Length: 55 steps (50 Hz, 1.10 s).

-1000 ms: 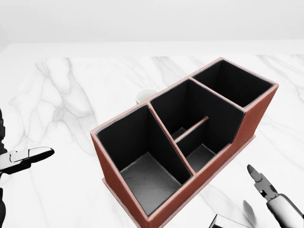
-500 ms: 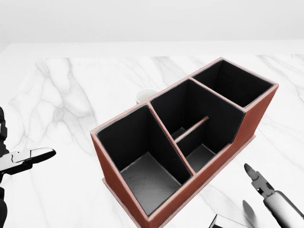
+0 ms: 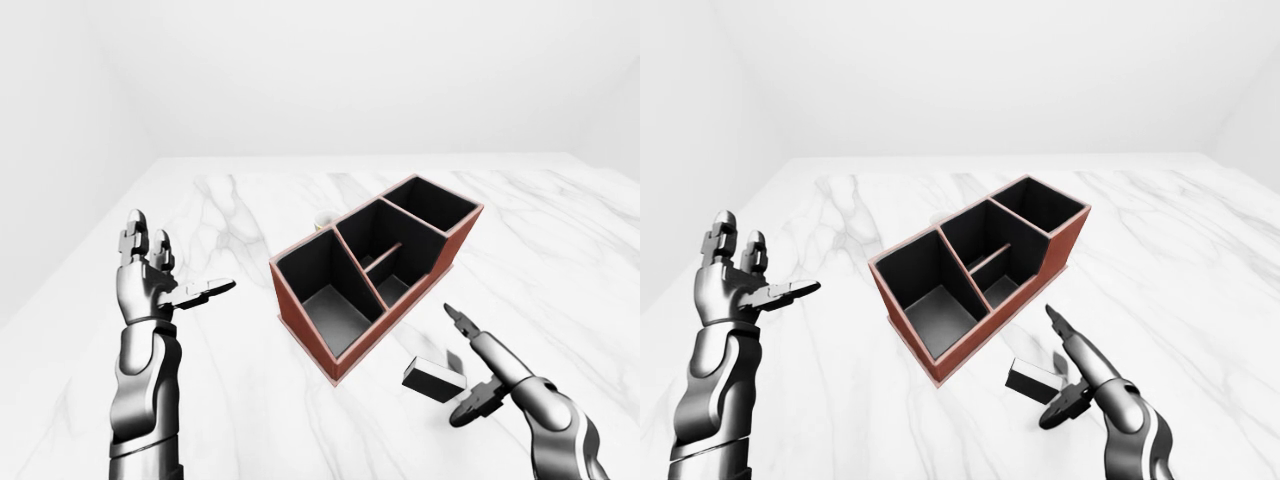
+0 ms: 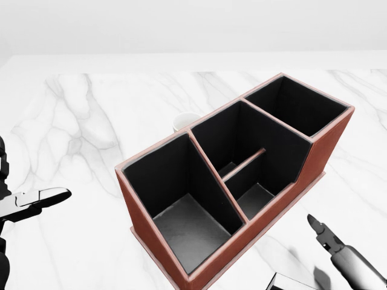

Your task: Pick up the book and place it in the left compartment of the caddy.

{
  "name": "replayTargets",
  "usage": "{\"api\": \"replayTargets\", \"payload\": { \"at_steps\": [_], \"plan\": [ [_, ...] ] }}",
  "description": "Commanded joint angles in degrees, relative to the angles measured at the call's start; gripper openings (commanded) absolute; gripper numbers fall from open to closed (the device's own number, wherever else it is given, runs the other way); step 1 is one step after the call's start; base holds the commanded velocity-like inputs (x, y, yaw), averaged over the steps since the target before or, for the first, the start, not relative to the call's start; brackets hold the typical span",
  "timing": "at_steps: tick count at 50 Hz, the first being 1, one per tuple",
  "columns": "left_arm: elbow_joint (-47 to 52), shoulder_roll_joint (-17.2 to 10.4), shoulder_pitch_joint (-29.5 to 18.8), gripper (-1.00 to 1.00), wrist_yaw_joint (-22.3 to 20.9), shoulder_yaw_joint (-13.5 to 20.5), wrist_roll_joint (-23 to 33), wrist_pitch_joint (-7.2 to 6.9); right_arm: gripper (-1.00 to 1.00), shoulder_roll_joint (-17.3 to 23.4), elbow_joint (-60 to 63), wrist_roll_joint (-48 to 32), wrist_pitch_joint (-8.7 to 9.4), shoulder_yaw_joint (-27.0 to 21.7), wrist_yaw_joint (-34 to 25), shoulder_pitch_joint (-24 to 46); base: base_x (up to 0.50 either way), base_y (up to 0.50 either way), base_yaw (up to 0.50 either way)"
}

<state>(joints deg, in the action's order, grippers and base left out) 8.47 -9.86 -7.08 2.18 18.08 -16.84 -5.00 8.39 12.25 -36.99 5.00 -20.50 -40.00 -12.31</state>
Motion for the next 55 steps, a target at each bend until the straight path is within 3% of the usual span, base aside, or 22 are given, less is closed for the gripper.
{"api": "replayTargets", "payload": {
  "at_steps": [1,54,55],
  "plan": [
    [0.2,-0.1,0.0,1.00,0.1,0.2,-0.3,0.00,1.00,0.7,-3.7,-0.2,0.00,0.8,0.0,0.7,0.00,0.00,0.00],
    [-0.3,-0.2,-0.2,1.00,0.0,0.2,-0.5,0.00,1.00,3.4,-12.8,-1.9,0.00,5.9,0.0,4.6,0.00,0.00,0.00],
    [0.0,-0.2,-0.2,1.00,0.1,0.2,-0.6,0.00,0.89,3.4,-13.1,-1.5,0.00,6.0,0.0,4.8,0.00,0.00,0.00]
  ]
}}
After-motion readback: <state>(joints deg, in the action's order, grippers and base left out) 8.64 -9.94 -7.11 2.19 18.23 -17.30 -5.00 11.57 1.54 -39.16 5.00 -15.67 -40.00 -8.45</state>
